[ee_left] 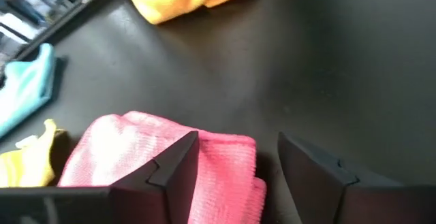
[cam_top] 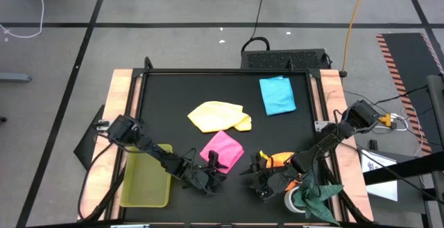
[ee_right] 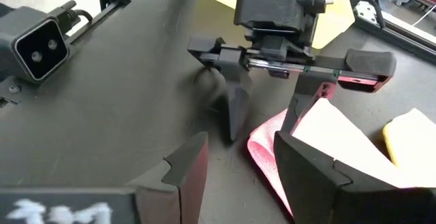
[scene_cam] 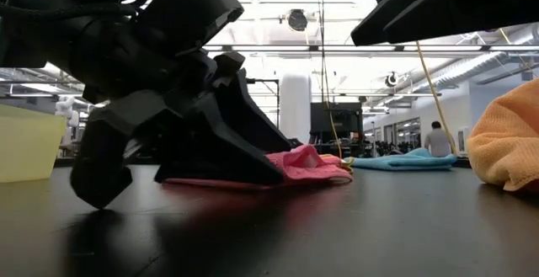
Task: Fold microfiber towels
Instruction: Fold the pink microfiber towel
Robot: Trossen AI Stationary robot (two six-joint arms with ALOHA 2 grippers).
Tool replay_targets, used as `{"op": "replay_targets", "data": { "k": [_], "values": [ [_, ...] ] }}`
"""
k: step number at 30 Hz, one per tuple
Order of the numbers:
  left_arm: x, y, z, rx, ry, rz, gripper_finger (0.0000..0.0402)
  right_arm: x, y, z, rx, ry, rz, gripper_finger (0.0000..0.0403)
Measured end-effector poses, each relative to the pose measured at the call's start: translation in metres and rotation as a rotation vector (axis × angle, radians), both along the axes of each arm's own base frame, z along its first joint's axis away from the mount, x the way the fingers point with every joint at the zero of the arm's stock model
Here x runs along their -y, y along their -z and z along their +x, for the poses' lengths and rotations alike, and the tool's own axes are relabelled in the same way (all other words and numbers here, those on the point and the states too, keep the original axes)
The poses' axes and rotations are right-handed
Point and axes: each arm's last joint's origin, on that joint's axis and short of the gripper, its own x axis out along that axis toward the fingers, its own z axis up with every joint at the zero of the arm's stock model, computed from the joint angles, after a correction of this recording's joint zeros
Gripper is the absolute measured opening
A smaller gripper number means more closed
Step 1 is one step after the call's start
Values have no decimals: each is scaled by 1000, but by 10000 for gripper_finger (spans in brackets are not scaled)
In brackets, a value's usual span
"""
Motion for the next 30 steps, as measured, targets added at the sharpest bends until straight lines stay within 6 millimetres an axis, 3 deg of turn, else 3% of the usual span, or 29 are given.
{"op": "replay_targets", "data": {
  "k": [12, 19, 25, 30],
  "values": [
    [-1, -1, -1, 12, -68, -30, 83, 0, 0, 0, -3, 8, 11, 160],
    [16, -5, -10, 15, 5, 6, 11, 0, 0, 0, -3, 8, 11, 160],
    [27, -11, -20, 7, 21, -10, 23, 7, 21, 10, -62, 10, -38, 177],
    [33, -32, -31, 7, -5, -76, 17, 9, 44, 18, -114, -36, -52, 217]
  ]
}}
